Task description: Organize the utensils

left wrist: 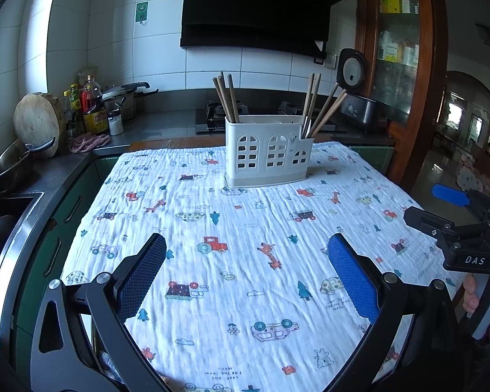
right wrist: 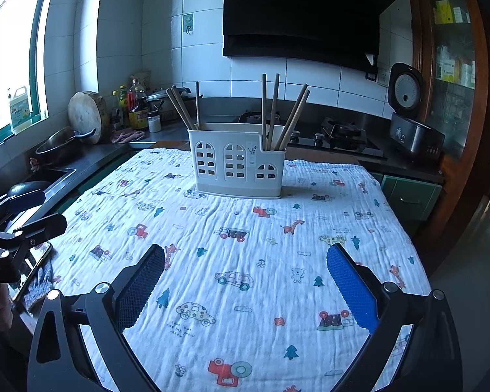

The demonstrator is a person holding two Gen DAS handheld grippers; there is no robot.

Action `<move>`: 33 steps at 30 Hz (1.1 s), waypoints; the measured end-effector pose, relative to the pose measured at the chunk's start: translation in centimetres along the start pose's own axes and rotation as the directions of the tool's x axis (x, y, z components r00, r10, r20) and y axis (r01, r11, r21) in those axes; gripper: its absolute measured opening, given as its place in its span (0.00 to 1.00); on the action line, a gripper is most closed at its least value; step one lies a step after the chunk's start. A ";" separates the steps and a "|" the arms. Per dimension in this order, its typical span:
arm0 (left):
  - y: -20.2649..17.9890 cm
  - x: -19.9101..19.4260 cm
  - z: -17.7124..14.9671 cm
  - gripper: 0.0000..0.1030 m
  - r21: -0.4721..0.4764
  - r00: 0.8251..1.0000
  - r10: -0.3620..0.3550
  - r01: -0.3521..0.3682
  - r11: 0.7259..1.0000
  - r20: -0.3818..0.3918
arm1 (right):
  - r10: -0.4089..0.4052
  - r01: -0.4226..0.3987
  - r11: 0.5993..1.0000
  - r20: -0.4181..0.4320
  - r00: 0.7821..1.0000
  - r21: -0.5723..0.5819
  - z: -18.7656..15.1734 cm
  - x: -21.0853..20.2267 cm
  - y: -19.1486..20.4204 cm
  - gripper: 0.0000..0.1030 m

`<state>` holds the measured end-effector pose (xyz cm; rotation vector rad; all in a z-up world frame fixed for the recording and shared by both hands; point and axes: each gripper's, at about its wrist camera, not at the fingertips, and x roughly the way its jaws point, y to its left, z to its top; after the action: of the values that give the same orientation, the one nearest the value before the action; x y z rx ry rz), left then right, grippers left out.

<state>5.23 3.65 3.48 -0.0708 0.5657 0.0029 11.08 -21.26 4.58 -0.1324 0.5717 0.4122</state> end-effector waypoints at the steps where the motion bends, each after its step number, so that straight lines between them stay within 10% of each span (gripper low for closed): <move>1: 0.0 0.0 0.0 0.95 0.001 1.000 -0.001 0.001 1.000 0.000 | -0.001 0.001 1.000 0.001 1.000 0.001 0.0 0.0 0.0 0.93; 33: -0.7 0.9 -0.2 0.95 0.026 0.999 -0.001 0.002 1.000 -0.032 | 0.011 -0.011 1.000 -0.002 1.000 0.012 0.1 0.2 -0.1 0.93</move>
<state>5.90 2.87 2.83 -0.0464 0.5980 -0.0069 11.27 -21.24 4.55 -0.1183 0.5771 0.4194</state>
